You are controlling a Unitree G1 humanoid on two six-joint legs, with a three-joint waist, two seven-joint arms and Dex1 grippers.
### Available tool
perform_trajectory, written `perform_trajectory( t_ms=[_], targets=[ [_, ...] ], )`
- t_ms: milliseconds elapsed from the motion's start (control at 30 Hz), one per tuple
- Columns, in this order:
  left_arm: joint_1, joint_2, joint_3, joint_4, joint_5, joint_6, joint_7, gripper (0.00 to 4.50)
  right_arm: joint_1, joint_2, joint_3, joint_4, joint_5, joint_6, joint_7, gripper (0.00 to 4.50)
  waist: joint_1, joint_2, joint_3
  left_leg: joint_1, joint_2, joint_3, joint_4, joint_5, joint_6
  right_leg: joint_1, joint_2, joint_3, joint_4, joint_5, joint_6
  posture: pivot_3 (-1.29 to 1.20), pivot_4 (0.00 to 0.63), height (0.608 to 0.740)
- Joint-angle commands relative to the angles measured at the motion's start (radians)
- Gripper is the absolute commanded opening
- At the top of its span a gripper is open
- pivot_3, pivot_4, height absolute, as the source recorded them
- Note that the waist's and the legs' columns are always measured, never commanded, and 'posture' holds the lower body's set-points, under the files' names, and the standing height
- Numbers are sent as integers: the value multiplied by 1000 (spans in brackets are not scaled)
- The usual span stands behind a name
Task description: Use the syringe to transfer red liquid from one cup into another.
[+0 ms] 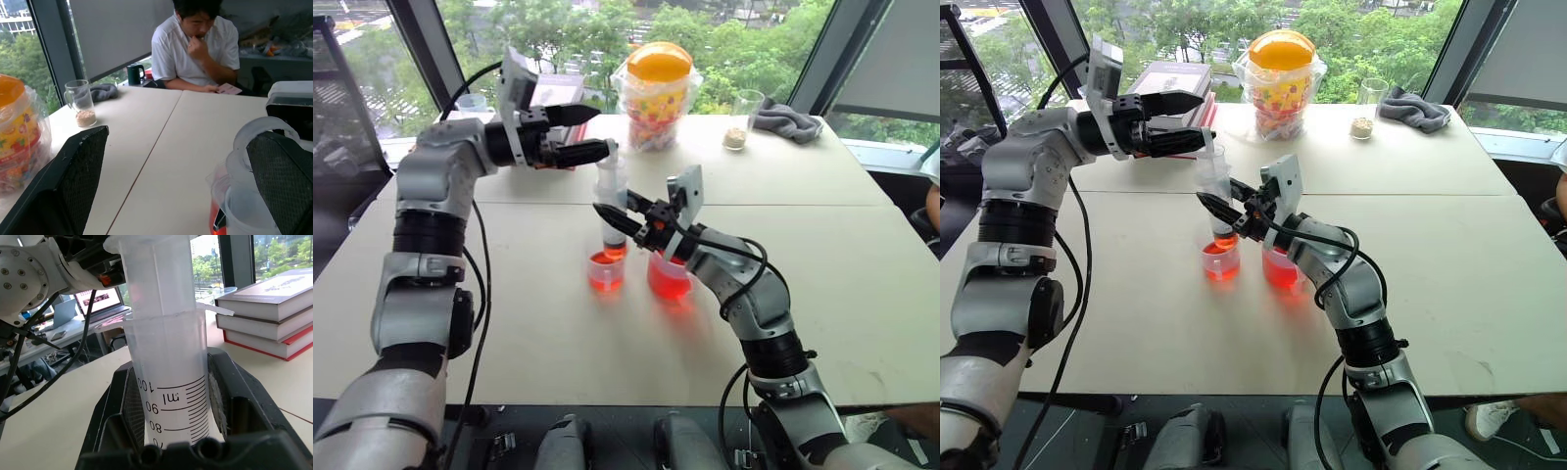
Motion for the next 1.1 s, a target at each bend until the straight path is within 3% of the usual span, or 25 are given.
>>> perform_trajectory(
  t_ms=[33,267,300,1100],
  targets=[
    [-33,-20,-11,4,9,-20,-17,3649,-24,11,-7,-54,7,-17,1,1424,0,0,0,0,0,0,0,0,0,0,0,0,0,0,0,0,150,740],
    [-23,-34,-9,-26,-1,-3,-53,248,-31,21,-10,-59,6,-9,-7,1424,0,0,0,0,0,0,0,0,0,0,0,0,0,0,0,0,150,740],
    [-20,-33,-9,-32,-3,0,-61,17,-35,25,-12,-59,8,-7,-10,1424,-1,0,0,0,0,0,0,0,0,0,0,0,0,0,0,0,150,740],
    [44,-4,-42,-136,4,29,-116,17,-122,78,-49,-90,47,45,-46,1424,-2,0,0,0,0,0,0,0,0,0,0,0,0,0,0,0,150,740]
  ],
)
